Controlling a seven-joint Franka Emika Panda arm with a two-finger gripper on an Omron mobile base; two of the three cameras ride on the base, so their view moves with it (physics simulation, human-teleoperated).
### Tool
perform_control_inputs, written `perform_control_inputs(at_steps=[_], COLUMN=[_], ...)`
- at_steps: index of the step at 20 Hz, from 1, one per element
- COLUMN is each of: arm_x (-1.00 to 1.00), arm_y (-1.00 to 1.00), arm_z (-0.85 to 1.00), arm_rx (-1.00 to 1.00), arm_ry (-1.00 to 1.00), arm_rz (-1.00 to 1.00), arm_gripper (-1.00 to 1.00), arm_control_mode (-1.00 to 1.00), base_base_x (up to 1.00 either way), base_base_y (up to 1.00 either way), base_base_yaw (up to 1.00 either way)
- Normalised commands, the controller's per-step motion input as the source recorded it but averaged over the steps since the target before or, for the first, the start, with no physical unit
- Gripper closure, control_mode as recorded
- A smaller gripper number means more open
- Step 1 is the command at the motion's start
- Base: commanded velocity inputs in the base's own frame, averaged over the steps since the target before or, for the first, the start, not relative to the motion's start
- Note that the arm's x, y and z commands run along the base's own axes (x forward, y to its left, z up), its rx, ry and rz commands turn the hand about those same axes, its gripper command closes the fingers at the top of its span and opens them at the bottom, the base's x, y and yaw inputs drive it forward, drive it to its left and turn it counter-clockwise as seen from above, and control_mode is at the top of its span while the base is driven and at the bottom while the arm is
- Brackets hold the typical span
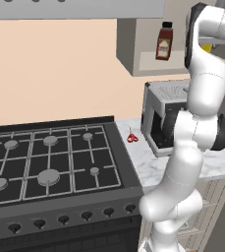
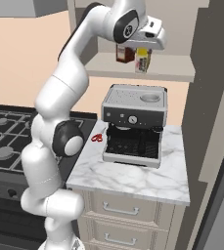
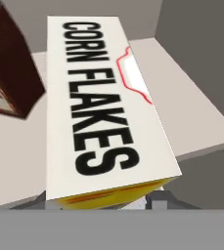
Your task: Pick the cereal and cereal from the counter and place them in the cabinets closest to them.
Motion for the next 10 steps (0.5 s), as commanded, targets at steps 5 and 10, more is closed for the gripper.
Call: perform_control_inputs(at_steps=[5,10], arm_x=[0.41,0.49], arm_y=[-0.11,-0.04], arm_z=[0.00,0.00], arm_rx=[0.02,0.00], arm_ry=[0.00,0.00], arm_rz=[0.00,0.00], arm_gripper=[1.00,1.00], arm_control_mode=[-1.00,-1.00], base_base_x=[0.00,0.00], base_base_y=[0.00,0.00], base_base_yaw=[0.00,0.00])
